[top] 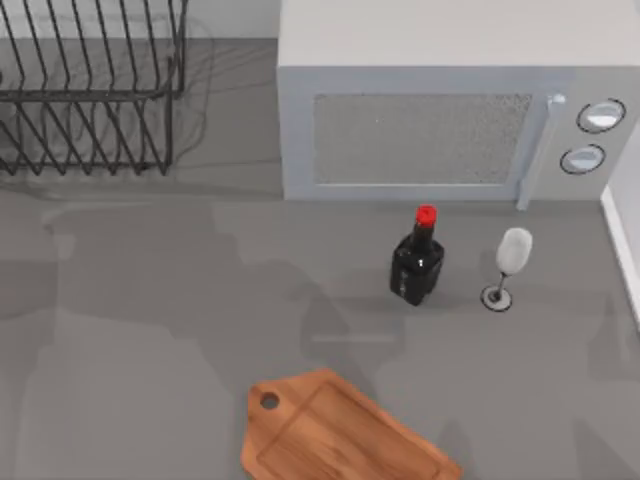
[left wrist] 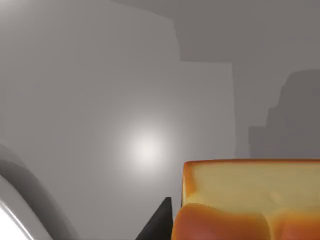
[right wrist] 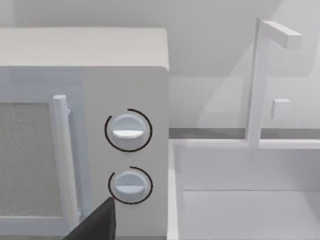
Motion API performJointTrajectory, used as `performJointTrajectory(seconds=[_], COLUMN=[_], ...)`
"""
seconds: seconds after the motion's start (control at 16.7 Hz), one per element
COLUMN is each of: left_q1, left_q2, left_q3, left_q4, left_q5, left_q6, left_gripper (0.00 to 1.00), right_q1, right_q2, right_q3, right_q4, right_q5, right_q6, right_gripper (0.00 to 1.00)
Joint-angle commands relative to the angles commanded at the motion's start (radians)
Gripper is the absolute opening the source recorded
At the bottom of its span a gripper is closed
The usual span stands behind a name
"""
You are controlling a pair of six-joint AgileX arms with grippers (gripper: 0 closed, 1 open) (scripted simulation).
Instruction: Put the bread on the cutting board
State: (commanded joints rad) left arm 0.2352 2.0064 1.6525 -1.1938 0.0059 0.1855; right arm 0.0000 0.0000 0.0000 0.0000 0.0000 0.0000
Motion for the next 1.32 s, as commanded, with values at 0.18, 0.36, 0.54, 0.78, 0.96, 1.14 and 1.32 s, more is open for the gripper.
performJointTrajectory(seconds=[0.18,0.36,0.54,0.78,0.96,1.14,1.32], left_q1=[-0.022,-0.109,-0.247,-0.487,-0.683,-0.876,-1.043], left_q2=[0.001,0.006,0.006,-0.013,-0.034,-0.063,-0.105], left_q3=[-0.002,-0.009,-0.029,-0.092,-0.152,-0.212,-0.270], left_q4=[0.000,0.001,0.005,0.020,0.034,0.055,0.085], left_q5=[0.000,0.002,0.003,0.009,0.018,0.025,0.027], left_q6=[0.031,0.157,0.377,0.793,1.143,1.472,1.737], left_gripper=[0.00,0.00,0.00,0.00,0.00,0.00,0.00], right_q1=[0.000,0.000,0.000,0.000,0.000,0.000,0.000], right_q2=[0.000,0.000,0.000,0.000,0.000,0.000,0.000], right_q3=[0.000,0.000,0.000,0.000,0.000,0.000,0.000], right_q4=[0.000,0.000,0.000,0.000,0.000,0.000,0.000], right_q5=[0.000,0.000,0.000,0.000,0.000,0.000,0.000], right_q6=[0.000,0.000,0.000,0.000,0.000,0.000,0.000], right_gripper=[1.00,1.00,1.00,1.00,1.00,1.00,1.00])
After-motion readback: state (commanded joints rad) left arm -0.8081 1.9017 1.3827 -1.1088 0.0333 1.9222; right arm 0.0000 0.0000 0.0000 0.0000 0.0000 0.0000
